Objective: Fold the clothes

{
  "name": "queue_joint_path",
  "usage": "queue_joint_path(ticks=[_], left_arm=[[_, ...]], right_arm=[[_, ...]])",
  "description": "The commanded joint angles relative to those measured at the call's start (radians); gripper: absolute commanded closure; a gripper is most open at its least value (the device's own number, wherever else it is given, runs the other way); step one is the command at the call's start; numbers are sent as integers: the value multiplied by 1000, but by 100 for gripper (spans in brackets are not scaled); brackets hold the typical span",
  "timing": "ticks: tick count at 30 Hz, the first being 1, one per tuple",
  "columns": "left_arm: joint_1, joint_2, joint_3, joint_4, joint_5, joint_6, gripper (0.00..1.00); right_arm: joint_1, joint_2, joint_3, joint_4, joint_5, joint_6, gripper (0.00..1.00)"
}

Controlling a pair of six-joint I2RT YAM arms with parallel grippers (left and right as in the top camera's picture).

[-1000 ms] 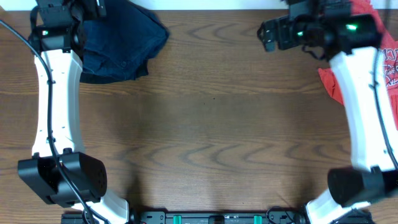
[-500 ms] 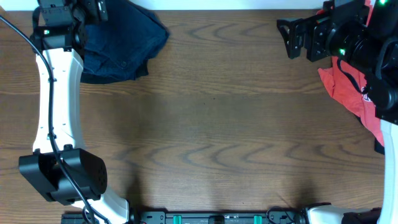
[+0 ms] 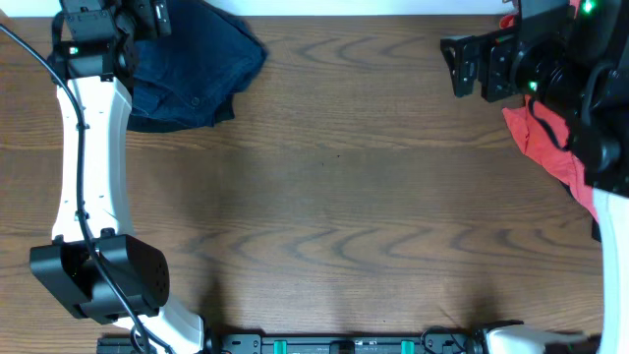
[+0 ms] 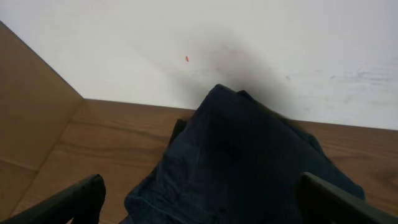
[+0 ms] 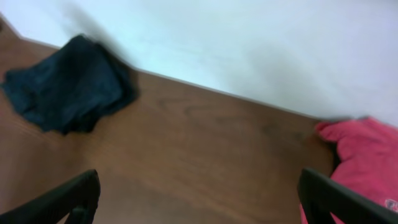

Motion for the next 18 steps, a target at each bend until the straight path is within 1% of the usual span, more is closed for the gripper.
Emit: queue_joint_path(ticks=[1, 4, 7, 8, 13, 16, 18], left_arm=[[-1, 5, 2, -3, -5, -13, 2], [-1, 5, 2, -3, -5, -13, 2], [-1, 5, 2, -3, -5, -13, 2], [-1, 5, 2, -3, -5, -13, 2], [-1, 5, 2, -3, -5, -13, 2], [-1, 5, 2, -3, -5, -13, 2], [-1, 5, 2, -3, -5, -13, 2]], right_arm=[[5, -131, -160, 87, 87, 12, 1], [-29, -268, -388, 239, 87, 13, 1], [-72, -417, -641, 402, 84, 13, 1], [-88, -481, -751, 472, 80, 13, 1], [-126, -733, -1156, 723, 72, 13, 1], [-128, -859, -1375, 866, 73, 13, 1], [-128, -933, -1490, 937, 73, 13, 1]])
